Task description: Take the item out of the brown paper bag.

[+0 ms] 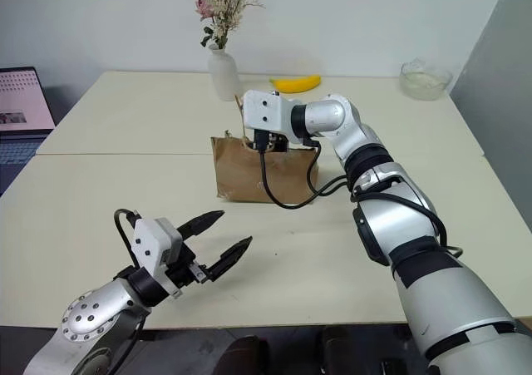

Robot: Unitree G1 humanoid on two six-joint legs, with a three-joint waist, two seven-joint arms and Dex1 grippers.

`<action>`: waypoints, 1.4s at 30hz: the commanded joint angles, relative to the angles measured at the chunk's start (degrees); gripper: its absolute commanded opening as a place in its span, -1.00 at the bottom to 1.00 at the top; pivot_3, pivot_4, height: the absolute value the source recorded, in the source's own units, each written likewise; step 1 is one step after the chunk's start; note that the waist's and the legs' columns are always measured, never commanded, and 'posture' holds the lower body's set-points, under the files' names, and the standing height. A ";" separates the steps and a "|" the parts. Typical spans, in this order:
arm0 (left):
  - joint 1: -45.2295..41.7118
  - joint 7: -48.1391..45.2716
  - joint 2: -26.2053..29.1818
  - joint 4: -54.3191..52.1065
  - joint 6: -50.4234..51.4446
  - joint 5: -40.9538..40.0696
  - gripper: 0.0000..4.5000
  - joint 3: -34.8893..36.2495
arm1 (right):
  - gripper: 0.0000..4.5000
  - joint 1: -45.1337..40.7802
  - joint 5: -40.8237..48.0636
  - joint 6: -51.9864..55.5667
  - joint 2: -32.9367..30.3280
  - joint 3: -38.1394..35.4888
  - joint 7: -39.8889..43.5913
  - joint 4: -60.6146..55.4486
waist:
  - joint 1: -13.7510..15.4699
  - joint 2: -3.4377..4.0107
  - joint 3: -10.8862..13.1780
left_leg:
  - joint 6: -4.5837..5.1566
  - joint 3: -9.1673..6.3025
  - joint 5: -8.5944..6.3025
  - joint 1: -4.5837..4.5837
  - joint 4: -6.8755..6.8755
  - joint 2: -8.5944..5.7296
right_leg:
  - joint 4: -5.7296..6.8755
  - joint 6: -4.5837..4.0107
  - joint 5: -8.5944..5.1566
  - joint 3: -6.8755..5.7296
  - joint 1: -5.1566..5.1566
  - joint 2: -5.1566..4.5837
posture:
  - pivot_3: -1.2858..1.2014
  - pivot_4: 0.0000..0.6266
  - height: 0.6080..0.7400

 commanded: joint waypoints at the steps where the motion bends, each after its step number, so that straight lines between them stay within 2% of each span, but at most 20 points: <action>1: -0.60 -0.22 0.03 -0.85 -1.10 0.17 0.77 -0.13 | 0.99 -1.64 2.55 1.91 -1.11 -2.15 5.09 -1.18 | 0.01 0.00 0.00 | 0.00 0.00 0.00 0.00 0.00 0.00 | 0.00 0.00 0.00 0.00 0.00 0.00 | 0.03 -0.52 1.00; 12: -2.95 -0.19 0.51 -1.01 0.51 -0.43 0.77 -0.89 | 0.99 -4.29 4.07 2.65 -3.32 -3.95 5.05 -1.99 | 0.00 0.00 0.00 | 0.00 0.01 0.00 0.00 -0.01 0.00 | 0.00 0.01 0.00 0.00 -0.01 0.00 | 0.03 -0.52 1.00; 20: -3.00 -0.59 0.61 -0.75 0.57 -0.40 0.77 -1.01 | 0.99 -4.45 11.21 13.58 -3.47 -9.18 17.56 -2.70 | 0.02 0.00 0.00 | 0.00 -0.02 0.00 0.00 -0.01 0.00 | 0.00 0.00 0.00 -0.02 0.01 0.01 | 0.03 -0.52 1.00; 32: -3.40 -0.82 0.21 -0.10 0.31 -0.21 0.77 -1.11 | 0.99 -1.54 14.53 15.64 -10.14 -10.16 26.78 -9.13 | 0.05 0.00 0.00 | 0.00 0.00 0.00 0.00 0.00 0.00 | 0.00 0.02 0.01 -0.02 0.01 0.01 | 0.03 -0.52 1.00; 37: -5.24 -0.88 0.13 0.95 0.77 -0.63 0.77 -0.82 | 0.99 4.71 19.38 20.15 -14.71 -11.94 28.69 -21.80 | 0.15 0.01 0.00 | 0.00 -0.01 0.00 0.00 0.01 -0.02 | 0.00 0.03 0.01 -0.02 0.02 0.00 | 0.03 -0.52 1.00; 42: -7.49 -1.73 0.87 2.90 1.02 -1.60 0.77 0.93 | 0.99 18.45 25.68 34.62 -19.34 -15.19 22.90 -46.92 | 0.32 0.00 0.00 | 0.00 -0.04 0.00 -0.04 -0.01 -0.01 | -0.05 0.05 0.02 -0.04 0.03 0.00 | 0.03 -0.52 1.00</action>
